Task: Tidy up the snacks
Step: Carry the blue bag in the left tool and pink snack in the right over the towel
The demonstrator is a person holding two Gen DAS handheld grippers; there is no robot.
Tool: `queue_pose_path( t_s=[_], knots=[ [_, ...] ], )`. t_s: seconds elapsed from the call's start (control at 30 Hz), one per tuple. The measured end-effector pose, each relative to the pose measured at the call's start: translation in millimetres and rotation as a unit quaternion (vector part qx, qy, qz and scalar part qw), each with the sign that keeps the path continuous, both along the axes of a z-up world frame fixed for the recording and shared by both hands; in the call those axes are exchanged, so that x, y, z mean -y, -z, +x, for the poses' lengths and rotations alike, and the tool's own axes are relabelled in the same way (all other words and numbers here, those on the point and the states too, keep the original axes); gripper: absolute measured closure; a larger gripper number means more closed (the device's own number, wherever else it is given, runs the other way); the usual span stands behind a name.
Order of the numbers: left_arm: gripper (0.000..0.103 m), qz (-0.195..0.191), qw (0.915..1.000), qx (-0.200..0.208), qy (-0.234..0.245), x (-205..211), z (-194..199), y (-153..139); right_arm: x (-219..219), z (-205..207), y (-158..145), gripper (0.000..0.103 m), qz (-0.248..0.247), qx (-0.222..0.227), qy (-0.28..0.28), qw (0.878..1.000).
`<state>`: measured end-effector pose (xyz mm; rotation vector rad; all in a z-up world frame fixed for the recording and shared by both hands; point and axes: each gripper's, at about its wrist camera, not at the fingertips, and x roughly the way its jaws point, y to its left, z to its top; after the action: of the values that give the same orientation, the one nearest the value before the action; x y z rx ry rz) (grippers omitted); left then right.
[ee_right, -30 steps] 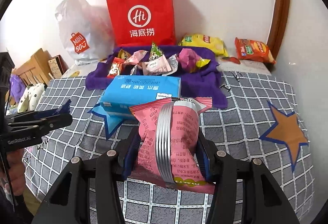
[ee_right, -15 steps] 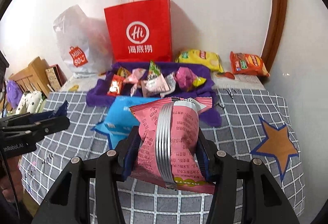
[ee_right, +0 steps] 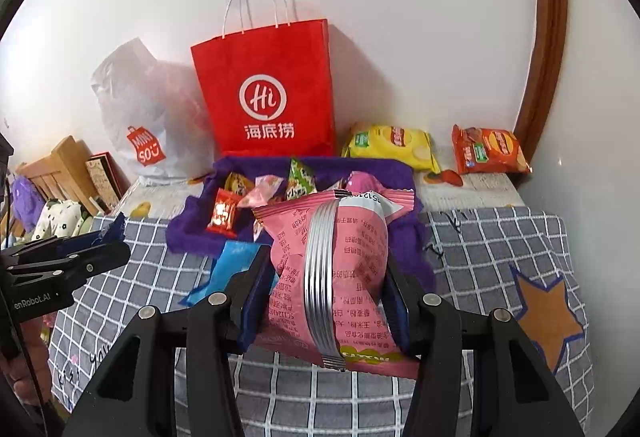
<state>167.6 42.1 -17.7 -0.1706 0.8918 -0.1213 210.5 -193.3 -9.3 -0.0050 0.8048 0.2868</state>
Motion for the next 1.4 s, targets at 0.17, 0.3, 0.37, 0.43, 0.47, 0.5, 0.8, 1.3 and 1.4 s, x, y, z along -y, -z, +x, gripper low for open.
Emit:
queue_pose_path(
  t_s=[0.17,0.3,0.37,0.43,0.47,0.5,0.8,1.3,1.4],
  knots=[
    [0.056,0.004,1.0000,0.004,-0.007,-7.9,17.9,-5.5,-7.1,20.5,-3.8,0.052,-0.008,0.006,-0.002,1.000],
    [0.056,0.006,0.9999,0.006,-0.011,-13.8,32.0,-9.0,-11.5,37.3,-5.6,0.052,-0.014,0.009,-0.001,1.000],
    [0.056,0.007,0.9999,0.007,-0.012,-15.9,40.4,-10.0,-12.5,45.4,-6.1,0.052,-0.015,0.010,0.000,1.000],
    [0.056,0.009,0.9998,0.007,-0.013,-17.7,48.6,-10.4,-13.6,53.7,-5.9,0.052,-0.015,0.011,0.003,1.000],
    [0.056,0.008,0.9999,0.006,-0.014,-19.0,53.9,-10.1,-14.0,58.3,-5.5,0.052,-0.014,0.010,0.004,1.000],
    [0.056,0.007,0.9999,0.007,-0.014,-19.8,57.4,-9.8,-14.8,62.6,-4.8,0.052,-0.014,0.010,0.005,1.000],
    [0.056,0.006,0.9999,0.001,-0.009,-22.5,92.3,-2.5,-23.9,97.7,1.3,0.052,-0.012,0.007,0.009,1.000],
    [0.056,0.007,0.9999,-0.008,0.002,-26.0,143.9,4.7,-33.9,150.9,12.6,0.052,-0.018,0.006,0.007,1.000],
    [0.056,0.006,0.9999,-0.010,0.001,-33.3,151.6,9.3,-34.9,160.3,16.0,0.052,-0.023,0.003,0.009,1.000]
  ],
)
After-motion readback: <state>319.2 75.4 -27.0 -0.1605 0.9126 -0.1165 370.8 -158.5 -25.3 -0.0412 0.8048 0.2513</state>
